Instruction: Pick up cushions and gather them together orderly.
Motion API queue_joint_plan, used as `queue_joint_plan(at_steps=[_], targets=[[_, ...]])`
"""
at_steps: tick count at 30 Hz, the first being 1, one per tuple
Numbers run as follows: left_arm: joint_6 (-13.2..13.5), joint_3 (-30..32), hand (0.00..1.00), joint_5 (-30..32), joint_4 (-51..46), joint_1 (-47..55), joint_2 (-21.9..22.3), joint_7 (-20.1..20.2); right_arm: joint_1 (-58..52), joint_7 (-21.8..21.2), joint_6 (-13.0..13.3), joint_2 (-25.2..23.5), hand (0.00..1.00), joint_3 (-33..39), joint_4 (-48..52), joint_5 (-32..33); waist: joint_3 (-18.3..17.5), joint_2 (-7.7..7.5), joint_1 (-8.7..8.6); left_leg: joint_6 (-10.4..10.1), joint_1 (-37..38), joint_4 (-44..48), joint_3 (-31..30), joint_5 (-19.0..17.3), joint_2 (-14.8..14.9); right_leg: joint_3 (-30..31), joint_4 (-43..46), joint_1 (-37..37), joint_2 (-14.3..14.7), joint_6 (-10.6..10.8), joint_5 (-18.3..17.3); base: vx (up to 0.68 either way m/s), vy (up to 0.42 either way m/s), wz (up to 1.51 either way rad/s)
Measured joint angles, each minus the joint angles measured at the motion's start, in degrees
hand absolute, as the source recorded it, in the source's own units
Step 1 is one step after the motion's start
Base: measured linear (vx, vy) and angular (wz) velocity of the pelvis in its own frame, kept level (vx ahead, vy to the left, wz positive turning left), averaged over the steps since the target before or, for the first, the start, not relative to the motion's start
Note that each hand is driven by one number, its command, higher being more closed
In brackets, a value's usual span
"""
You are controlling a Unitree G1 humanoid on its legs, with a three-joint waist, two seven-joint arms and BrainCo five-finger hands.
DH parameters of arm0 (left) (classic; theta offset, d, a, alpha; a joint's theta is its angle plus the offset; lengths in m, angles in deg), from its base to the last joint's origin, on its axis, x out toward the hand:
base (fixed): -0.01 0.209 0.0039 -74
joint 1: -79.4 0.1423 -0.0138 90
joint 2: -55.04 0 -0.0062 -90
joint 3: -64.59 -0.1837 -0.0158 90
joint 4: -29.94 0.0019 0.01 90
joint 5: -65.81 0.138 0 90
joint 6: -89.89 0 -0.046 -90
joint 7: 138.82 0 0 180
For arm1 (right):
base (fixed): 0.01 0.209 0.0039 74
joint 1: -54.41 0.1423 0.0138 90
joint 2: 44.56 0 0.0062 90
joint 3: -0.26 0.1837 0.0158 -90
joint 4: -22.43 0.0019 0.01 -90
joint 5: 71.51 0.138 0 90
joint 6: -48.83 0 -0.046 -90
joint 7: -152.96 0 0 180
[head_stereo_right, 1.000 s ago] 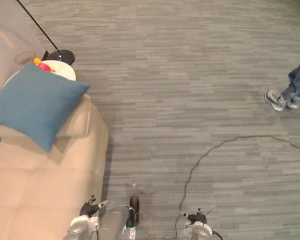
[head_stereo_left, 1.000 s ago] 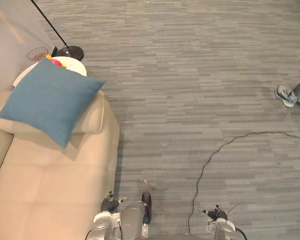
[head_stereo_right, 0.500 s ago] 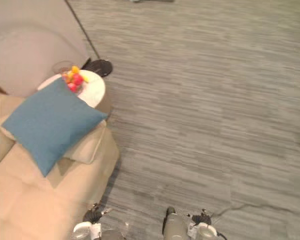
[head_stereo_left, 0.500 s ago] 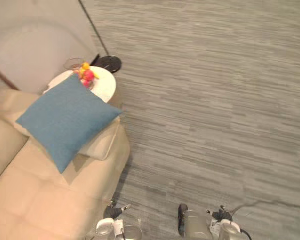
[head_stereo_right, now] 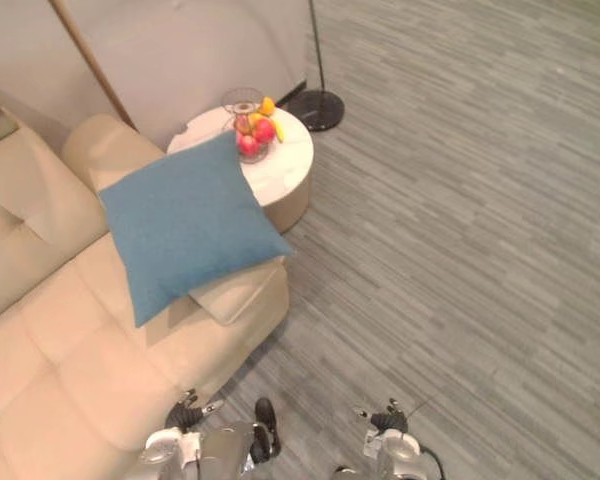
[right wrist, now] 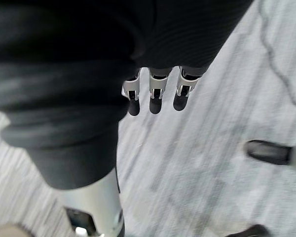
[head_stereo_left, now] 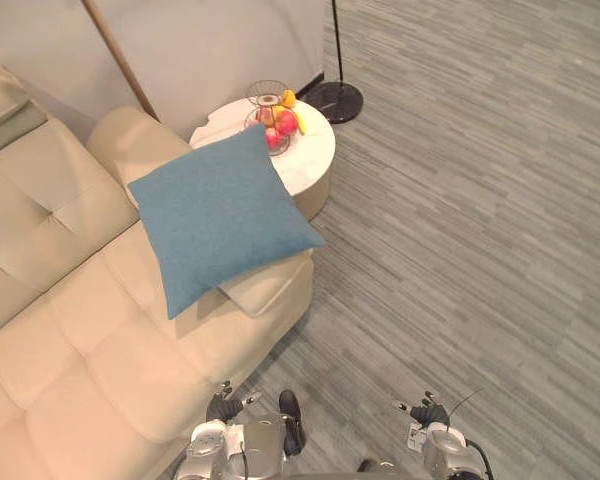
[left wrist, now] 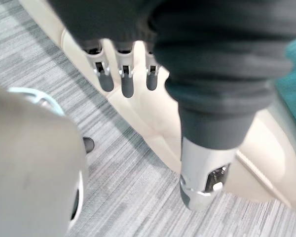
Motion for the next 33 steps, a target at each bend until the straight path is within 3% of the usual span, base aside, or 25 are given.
queue_joint_plan(at_steps=[1, 2, 3, 5, 7, 9, 10, 12, 13, 14, 16, 18, 20, 23, 28, 33], targets=[[-0.02, -0.03, 0.0, 0.0, 0.05, 0.07, -0.02, 0.01, -0.1, -0.03, 0.06, 0.08, 0.0, -0.01, 0.01, -0.01, -0.03, 0.01, -0.13, -0.3, 0.71, -0.04, -0.64, -0.8, -0.17, 0.36, 4.63, -1.32, -0.84, 0.1, -0.02, 0.35, 0.132, 0.66], [-0.1, -0.33, 0.0, 0.0, 0.26, 0.07, -0.62, 0.07, -0.69, -0.12, 0.1, 0.01, 0.0, -0.35, -0.05, -0.02, -0.18, -0.88, -0.7, -0.41, 2.68, -0.21, -3.24, -2.15, -1.36, 2.97, 19.19, -6.55, -3.76, 2.04, 0.45, 0.23, 0.042, 0.85], [-0.23, -0.51, 0.0, 0.01, 0.5, 0.18, -0.88, 0.08, -0.95, -0.32, 0.08, 0.05, 0.0, -1.13, -0.1, -0.02, -0.34, -1.53, -0.97, -0.33, 4.24, -0.34, -5.05, -2.79, -1.97, 5.59, 26.51, -9.57, -4.05, 2.16, -1.18, 0.29, 0.039, 0.98], [-0.4, -0.61, 0.0, 0.01, 0.47, 1.07, -1.53, 0.01, -1.96, -0.62, 0.1, 0.05, 0.0, -1.89, -0.11, -0.02, -0.47, -1.56, -1.1, -0.53, 7.9, -1.9, -7.14, -3.18, -2.44, 6.22, 28.74, -12.26, -4.04, 0.94, -3.88, 0.28, -0.01, 0.76], [-0.43, -0.7, 0.0, 0.0, 0.37, 1.48, -2.03, -0.15, -2.2, -0.68, 0.12, -0.07, 0.0, -2.01, -0.03, -0.02, -0.82, -1.88, -1.19, -0.54, 10.45, -3.47, -9.83, -3.18, -2.73, 6.73, 23.76, -15.16, -2.68, -0.49, -5.55, 0.28, -0.045, 0.8], [-0.37, -0.73, 0.0, 0.0, -0.21, 0.63, -1.44, -0.2, -2.28, -0.67, 0.18, -0.11, 0.0, -1.76, -0.01, 0.03, -0.83, -1.74, -2.54, -1.02, 10.74, -4.03, -15.84, -3.34, -2.45, 15.19, 12.01, -19.39, 3.33, -1.33, -5.34, 0.24, -0.161, 1.2], [-0.35, -0.76, 0.0, 0.0, -0.21, 0.5, -1.28, -0.2, -2.4, -0.67, 0.18, -0.14, 0.0, -1.66, -0.04, 0.04, -0.84, -1.74, -2.56, -1.28, 10.81, -4.2, -16.57, -3.4, -2.34, 17.04, 9.94, -19.83, 4.08, -1.67, -4.72, 0.22, -0.228, 1.11], [-0.29, -1.02, 0.0, 0.02, -0.17, 0.38, -0.75, -0.21, -3.21, -0.66, 0.18, -0.48, 0.0, -1.6, -0.01, 0.09, -1.03, -2.07, -2.63, -2.96, 10.57, -3.91, -20.09, -3.99, -2.7, 23.03, 1.18, -20.0, 6.67, -1.87, -0.93, 0.16, -0.234, 0.94], [-0.21, -1.06, 0.0, 0.05, -0.16, 0.57, -0.73, -0.16, -4.63, -0.65, 0.18, -0.94, 0.0, -1.47, -0.06, 0.12, -1.64, -3.33, -2.58, -4.65, 10.29, -2.67, -22.96, -5.24, -3.91, 25.33, -1.23, -19.54, 6.52, -3.38, 4.46, 0.2, -0.329, 1.26], [-0.09, -0.94, 0.0, 0.05, -0.1, 0.59, -0.02, -0.41, -5.8, -0.71, 0.2, -1.54, 0.0, 0.09, 0.35, 0.65, -2.34, -2.09, -2.65, -5.57, 10.25, -1.9, -25.64, -5.96, -2.95, 22.16, -0.02, -18.63, 6.53, -4.84, 4.03, 0.21, -0.323, 1.21], [0.02, -0.65, 0.0, 0.06, -0.32, 0.84, 1.28, -0.46, -5.76, -0.55, 0.19, -1.51, 0.0, 1.04, 0.91, 1.23, -3.15, -0.72, -2.45, -6.59, 8.72, -0.89, -26.41, -6.55, -1.27, 18.94, -0.31, -18.55, 6.96, -5.52, 3.25, 0.2, -0.246, 0.86], [0.02, -0.4, 0.0, 0.05, -0.82, 0.78, 3.25, -0.44, -6.13, -0.55, 0.29, -2.04, 0.0, 2.16, 2.87, 2.39, -3.03, 1.1, -2.77, -7.71, 6.84, 1.78, -21.25, -6.21, 1.97, 13.21, -1.31, -16.23, 7.28, -6.57, 2.55, 0.18, -0.216, 1.15], [0.05, -0.64, 0.0, 0.07, -1.28, 0.88, 3.64, -0.36, -5.92, -0.63, 0.37, -2.69, 0.0, 2.3, 4.39, 2.57, -2.85, 0.89, -2.37, -9.07, 6.68, 1.63, -17.55, -5.37, 3.53, 10.4, -2.85, -14.05, 7.46, -6.69, 2.54, 0.09, -0.142, 0.79], [0.04, -2.63, 0.0, 0.11, -1.14, 0.67, 3.24, -0.2, -5.48, -0.57, 1.05, -2.0, 0.0, 2.95, 4.62, 2.7, -2.65, 0.58, -2.43, -8.38, 6.57, 0.11, -12.21, -4.59, 4.67, 6.45, -5.86, -11.24, 6.58, -6.92, 2.78, 0.01, -0.04, 0.69], [0.0, -3.6, 0.0, 0.11, 0.25, 0.39, 0.24, -0.33, -5.54, -0.55, 1.03, -2.4, 0.0, 2.87, 4.5, 2.71, -3.13, -0.8, -2.22, -7.89, 6.84, -5.61, -13.37, -0.41, 2.26, 5.86, -11.8, -10.0, 6.46, -6.11, 6.04, 0.01, 0.024, 0.23], [-0.01, -4.63, 0.0, 0.46, 1.67, 0.85, -0.58, -0.42, -5.58, -0.39, 1.03, -2.09, 0.0, 2.93, 4.55, 2.64, -2.96, 0.05, -2.47, -7.71, 8.9, -10.95, -13.4, 3.11, 1.0, 5.61, -15.26, -8.6, 6.4, -6.21, 8.33, -0.02, -0.003, 0.03]])
